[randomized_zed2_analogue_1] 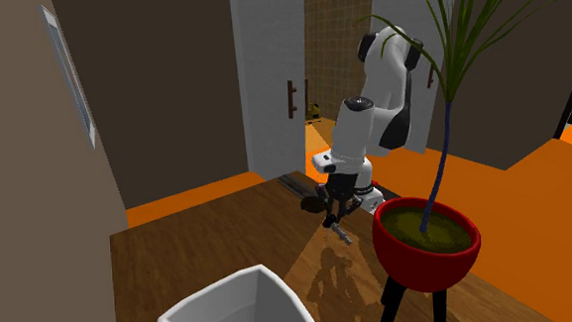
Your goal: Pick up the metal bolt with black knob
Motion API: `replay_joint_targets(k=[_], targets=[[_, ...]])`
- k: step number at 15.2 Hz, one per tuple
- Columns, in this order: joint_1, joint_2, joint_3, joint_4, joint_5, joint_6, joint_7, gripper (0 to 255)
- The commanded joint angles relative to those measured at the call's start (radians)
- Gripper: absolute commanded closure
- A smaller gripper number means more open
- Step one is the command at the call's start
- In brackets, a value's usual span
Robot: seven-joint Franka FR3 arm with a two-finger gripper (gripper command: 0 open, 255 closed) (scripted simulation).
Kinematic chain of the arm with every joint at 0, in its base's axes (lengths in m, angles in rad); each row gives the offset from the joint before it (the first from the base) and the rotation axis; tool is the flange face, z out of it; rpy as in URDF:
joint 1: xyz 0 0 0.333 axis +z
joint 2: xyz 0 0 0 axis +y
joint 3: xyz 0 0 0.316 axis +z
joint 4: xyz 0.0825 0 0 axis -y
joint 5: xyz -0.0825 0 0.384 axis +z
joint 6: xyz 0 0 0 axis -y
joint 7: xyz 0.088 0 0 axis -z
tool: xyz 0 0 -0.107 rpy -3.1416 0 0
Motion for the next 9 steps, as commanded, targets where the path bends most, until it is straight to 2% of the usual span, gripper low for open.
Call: replay_joint_targets(k=[1,7,9], targets=[[0.002,-0.018,-0.010,0.019,0.001,-0.037,-0.009,255],[0.006,-0.060,-0.029,0.072,0.003,-0.131,-0.025,255],[0.006,-0.061,-0.030,0.073,0.003,-0.133,-0.026,255]])
